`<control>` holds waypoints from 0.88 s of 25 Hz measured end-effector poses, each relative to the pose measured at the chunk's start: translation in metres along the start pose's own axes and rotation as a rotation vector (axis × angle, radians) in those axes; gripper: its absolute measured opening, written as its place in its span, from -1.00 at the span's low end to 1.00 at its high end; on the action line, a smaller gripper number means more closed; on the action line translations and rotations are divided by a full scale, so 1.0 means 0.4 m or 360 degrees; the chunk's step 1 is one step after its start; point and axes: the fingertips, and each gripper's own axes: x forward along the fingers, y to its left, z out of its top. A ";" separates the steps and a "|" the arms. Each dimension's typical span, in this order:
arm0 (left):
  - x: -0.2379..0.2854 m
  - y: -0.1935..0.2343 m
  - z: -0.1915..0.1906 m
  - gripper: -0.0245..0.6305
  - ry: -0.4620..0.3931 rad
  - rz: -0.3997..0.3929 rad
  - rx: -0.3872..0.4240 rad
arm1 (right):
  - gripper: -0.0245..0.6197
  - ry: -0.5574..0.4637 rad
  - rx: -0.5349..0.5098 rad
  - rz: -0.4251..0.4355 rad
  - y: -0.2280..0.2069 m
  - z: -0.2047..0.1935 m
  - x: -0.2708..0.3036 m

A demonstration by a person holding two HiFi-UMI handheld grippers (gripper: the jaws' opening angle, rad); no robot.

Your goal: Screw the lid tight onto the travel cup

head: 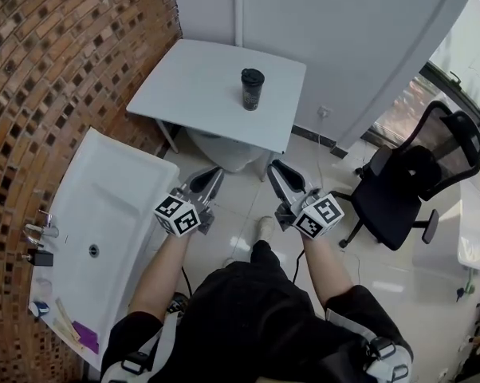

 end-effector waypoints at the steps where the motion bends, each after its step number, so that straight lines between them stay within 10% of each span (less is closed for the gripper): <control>1: -0.009 -0.010 -0.001 -0.92 -0.0004 -0.0009 -0.0012 | -0.72 -0.0010 -0.0003 0.0005 0.014 0.007 -0.010; 22: -0.066 -0.067 0.051 -0.92 -0.0110 0.0240 0.0159 | -0.80 0.0100 -0.0280 -0.0094 -0.117 0.071 -0.193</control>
